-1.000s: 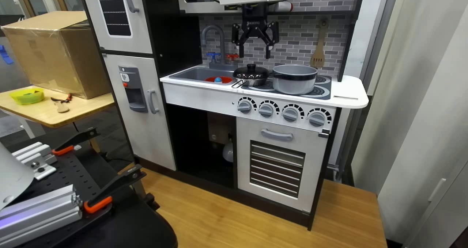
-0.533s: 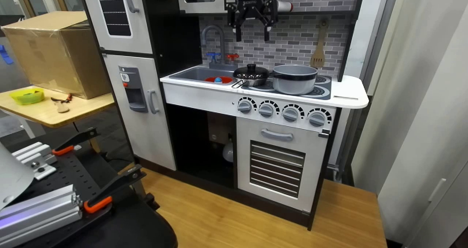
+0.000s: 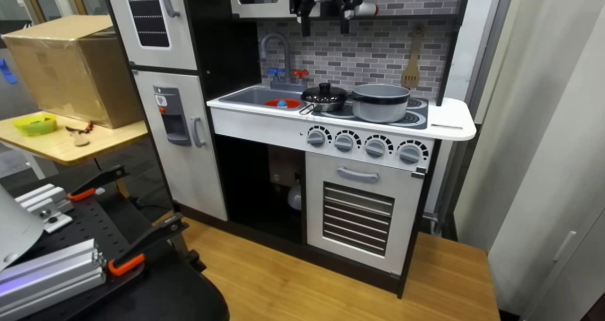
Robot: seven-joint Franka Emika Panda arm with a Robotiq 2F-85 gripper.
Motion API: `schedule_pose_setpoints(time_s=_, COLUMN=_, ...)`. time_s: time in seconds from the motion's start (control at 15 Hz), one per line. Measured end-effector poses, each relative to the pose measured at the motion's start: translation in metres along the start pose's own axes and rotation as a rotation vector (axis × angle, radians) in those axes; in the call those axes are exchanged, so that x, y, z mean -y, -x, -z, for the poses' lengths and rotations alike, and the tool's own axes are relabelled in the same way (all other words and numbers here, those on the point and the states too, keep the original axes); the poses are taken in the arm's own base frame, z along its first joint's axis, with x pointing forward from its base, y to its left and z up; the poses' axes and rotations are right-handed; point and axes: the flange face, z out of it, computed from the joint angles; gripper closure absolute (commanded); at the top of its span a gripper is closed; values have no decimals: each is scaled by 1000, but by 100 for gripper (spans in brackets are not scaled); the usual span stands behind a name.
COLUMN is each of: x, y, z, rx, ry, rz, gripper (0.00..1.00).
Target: Take the lid from the pot and put it on the pan
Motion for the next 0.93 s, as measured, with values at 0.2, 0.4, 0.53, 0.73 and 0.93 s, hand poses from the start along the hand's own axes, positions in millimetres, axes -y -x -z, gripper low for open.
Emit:
schedule_pose_setpoints(time_s=0.2, x=-4, y=30, z=8, rx=2, ry=0, rz=-57, gripper=0)
schedule_pose_setpoints(time_s=0.4, x=7, y=60, z=12, rx=7, ry=-13, rz=-111, gripper=0)
schedule_pose_setpoints(time_s=0.53, x=22, y=76, z=15, rx=6, ry=-19, rz=-144, gripper=0)
schedule_pose_setpoints(time_s=0.73, x=50, y=93, z=20, rx=5, ry=-24, rz=-178, gripper=0)
schedule_pose_setpoints(time_s=0.93, x=45, y=93, z=18, rx=7, ry=-25, rz=-185, gripper=0)
